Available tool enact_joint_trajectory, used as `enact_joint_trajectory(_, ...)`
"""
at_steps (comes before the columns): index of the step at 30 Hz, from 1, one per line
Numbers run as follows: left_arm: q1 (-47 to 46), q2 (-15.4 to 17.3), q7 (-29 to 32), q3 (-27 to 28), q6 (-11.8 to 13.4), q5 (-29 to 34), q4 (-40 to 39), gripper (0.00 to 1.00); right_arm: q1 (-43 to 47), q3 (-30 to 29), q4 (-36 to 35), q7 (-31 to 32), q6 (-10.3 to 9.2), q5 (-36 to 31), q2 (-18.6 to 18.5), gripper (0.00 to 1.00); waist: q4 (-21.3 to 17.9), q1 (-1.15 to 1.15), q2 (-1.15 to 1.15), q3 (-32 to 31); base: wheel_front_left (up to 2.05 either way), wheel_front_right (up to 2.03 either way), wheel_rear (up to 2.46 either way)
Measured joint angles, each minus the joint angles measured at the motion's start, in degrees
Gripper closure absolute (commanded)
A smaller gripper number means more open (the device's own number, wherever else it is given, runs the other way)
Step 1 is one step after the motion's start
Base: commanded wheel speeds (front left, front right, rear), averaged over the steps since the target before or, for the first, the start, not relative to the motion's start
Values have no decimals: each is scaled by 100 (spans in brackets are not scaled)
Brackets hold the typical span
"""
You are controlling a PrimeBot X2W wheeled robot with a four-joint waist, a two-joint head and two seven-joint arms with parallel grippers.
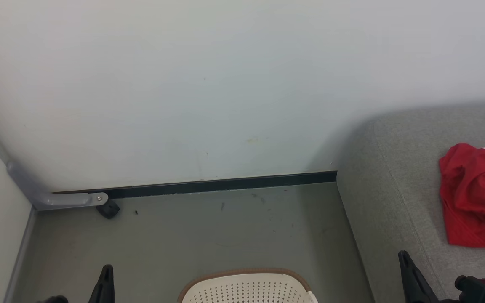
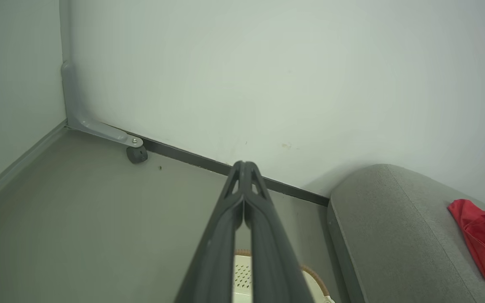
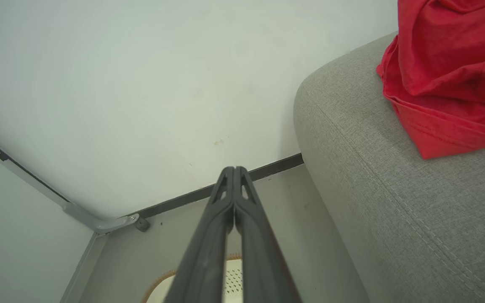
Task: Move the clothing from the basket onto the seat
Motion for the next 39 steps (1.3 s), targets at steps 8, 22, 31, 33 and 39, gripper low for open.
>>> enact_joint_trajectory(8, -17, -53, 172, 147, -94, -512, 23, 100, -4, -224, 12, 178, 69, 559, 90, 100, 9, 0, 0, -8, 0, 0, 0)
enact_joint_trajectory(22, -47, -177, 460, 378, -201, -1296, 59, 100, -75, -587, 42, 458, 193, 1445, 223, 100, 24, 0, 0, -20, 0, 0, 0)
enact_joint_trajectory(31, -104, -237, 656, 536, -302, -1891, 111, 100, -82, -832, 64, 655, 250, 2056, 322, 100, 34, 0, 0, -28, 0, 0, 0)
enact_joint_trajectory(33, -145, -254, 680, 578, -352, -1987, 115, 100, -83, -888, 73, 695, 265, 2185, 349, 100, 36, 0, 0, -30, 0, 0, 0)
enact_joint_trajectory(39, -154, -320, 812, 679, -402, -2351, 133, 100, -86, -1047, 89, 811, 322, 2579, 404, 100, 43, 0, 0, -35, 0, 0, 0)
